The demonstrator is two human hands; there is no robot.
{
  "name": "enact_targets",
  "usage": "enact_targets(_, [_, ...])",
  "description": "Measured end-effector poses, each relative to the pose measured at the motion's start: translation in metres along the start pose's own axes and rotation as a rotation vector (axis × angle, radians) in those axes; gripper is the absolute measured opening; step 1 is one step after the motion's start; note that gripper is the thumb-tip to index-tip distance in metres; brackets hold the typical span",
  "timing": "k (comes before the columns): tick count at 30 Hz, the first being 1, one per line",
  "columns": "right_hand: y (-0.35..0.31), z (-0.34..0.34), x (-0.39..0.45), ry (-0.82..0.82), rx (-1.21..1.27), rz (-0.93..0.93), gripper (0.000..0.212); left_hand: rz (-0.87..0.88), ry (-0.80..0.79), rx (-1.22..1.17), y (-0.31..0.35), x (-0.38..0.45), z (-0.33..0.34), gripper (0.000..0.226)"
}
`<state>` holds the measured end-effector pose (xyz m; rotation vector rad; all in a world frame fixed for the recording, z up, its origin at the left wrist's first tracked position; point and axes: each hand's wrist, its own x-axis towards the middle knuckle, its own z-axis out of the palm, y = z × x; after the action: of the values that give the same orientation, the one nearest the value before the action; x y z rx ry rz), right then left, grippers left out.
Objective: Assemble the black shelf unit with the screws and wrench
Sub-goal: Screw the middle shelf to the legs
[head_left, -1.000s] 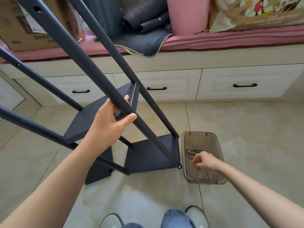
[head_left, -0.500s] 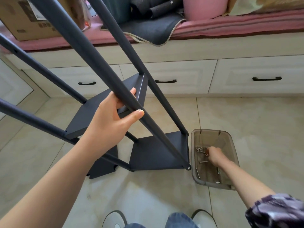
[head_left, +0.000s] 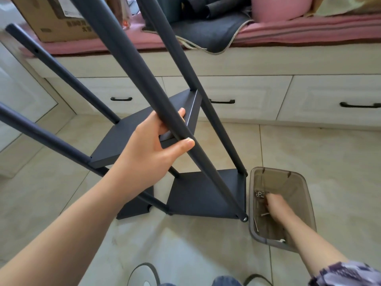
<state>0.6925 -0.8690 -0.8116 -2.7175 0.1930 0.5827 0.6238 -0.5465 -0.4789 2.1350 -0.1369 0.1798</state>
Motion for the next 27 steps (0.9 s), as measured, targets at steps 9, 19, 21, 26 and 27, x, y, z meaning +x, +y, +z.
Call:
enact_targets(9, [-0.011,-0.024,-0.02,0.038,0.038,0.007,0.011,-0.002,0.006,-0.01,0.001,0.0,0.0,0.041])
enact_targets(19, [-0.078,-0.105,-0.091,0.253,0.285,-0.208,0.013,-0.003,0.043,-0.054,-0.013,-0.014,-0.034,0.06])
enact_targets(21, [-0.097,-0.121,-0.111,0.278,0.351,-0.256,0.012,-0.003,0.069,-0.093,-0.019,-0.022,-0.044,0.063])
enact_targets(26, [-0.158,-0.149,-0.153,0.31,0.57,-0.371,0.013,-0.033,0.151,-0.207,-0.042,-0.041,-0.076,0.06])
enact_targets(27, [-0.172,-0.15,-0.158,0.302,0.599,-0.394,0.013,-0.046,0.173,-0.236,-0.048,-0.044,-0.084,0.059])
